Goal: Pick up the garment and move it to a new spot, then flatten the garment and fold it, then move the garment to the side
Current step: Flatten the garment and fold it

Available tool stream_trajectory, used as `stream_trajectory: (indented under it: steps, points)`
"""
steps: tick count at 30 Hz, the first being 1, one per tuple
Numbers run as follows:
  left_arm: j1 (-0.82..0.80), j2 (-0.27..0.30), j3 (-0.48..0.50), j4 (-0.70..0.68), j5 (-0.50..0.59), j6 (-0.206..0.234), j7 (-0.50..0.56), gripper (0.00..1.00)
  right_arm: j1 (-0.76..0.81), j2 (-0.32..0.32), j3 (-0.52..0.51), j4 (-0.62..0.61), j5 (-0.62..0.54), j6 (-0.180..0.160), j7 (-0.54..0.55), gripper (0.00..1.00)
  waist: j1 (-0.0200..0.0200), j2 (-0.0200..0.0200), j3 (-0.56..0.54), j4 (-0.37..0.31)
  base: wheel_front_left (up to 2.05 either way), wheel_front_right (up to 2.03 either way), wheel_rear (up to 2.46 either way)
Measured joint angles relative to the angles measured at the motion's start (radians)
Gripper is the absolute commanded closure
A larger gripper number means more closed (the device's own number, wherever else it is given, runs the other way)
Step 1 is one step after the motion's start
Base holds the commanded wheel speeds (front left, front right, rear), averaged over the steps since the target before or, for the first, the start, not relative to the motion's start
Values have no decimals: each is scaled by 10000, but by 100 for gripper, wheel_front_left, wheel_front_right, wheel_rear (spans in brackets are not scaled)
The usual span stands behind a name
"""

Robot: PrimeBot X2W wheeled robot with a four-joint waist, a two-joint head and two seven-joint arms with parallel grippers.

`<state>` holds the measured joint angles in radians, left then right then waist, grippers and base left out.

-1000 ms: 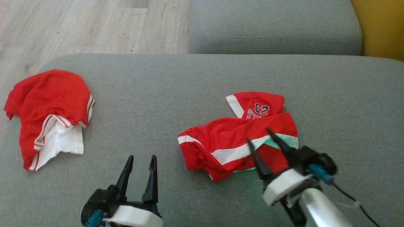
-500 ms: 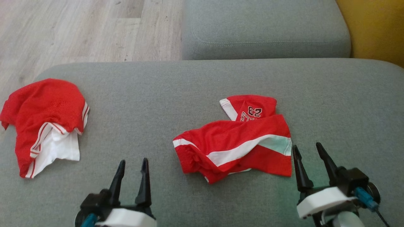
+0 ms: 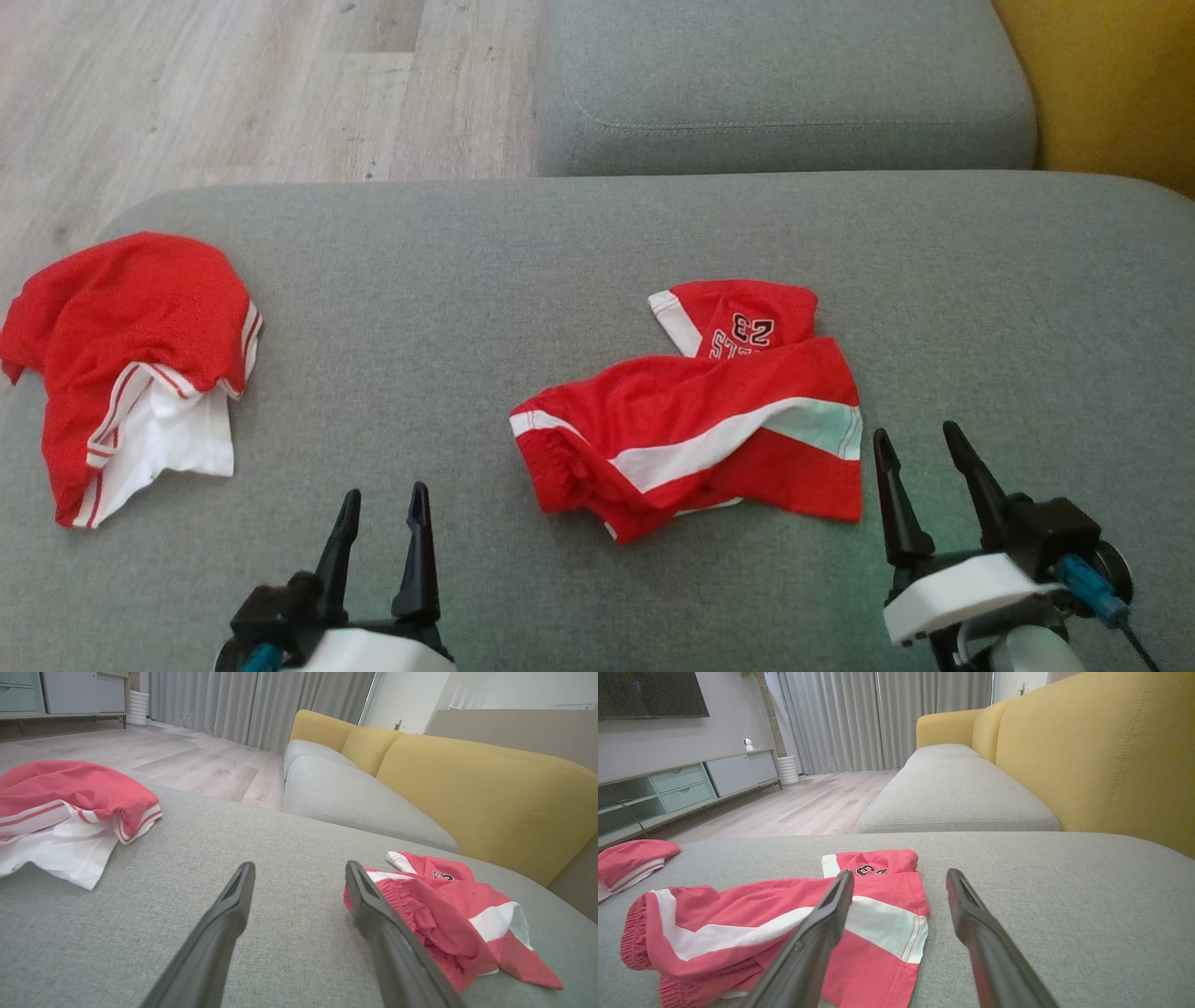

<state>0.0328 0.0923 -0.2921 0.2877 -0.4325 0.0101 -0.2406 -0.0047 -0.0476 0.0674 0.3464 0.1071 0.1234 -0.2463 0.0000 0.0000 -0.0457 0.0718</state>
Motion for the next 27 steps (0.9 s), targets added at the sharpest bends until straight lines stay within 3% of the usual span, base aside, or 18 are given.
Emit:
stream_trajectory:
  steps: [12,17,21,27]
  points:
    - [-239,35,-349,-61,25,-2,274,0,-16,2,-136,8,-23,0,8,0,0,0,187,60,0,0,0]
    - [-1206,-54,-882,-8,-104,-305,1590,0,-51,4,-247,-6,-201,0,102,0,0,0,381,83,0,0,0]
    - [-2310,-169,-1200,410,-719,-437,3386,0,-90,6,-263,-107,-339,0,105,0,1,0,667,39,0,0,0]
    - [-2916,-265,-1283,963,-1097,-180,4548,0,-369,8,-209,-98,-384,0,104,0,1,0,1041,-158,0,0,0]
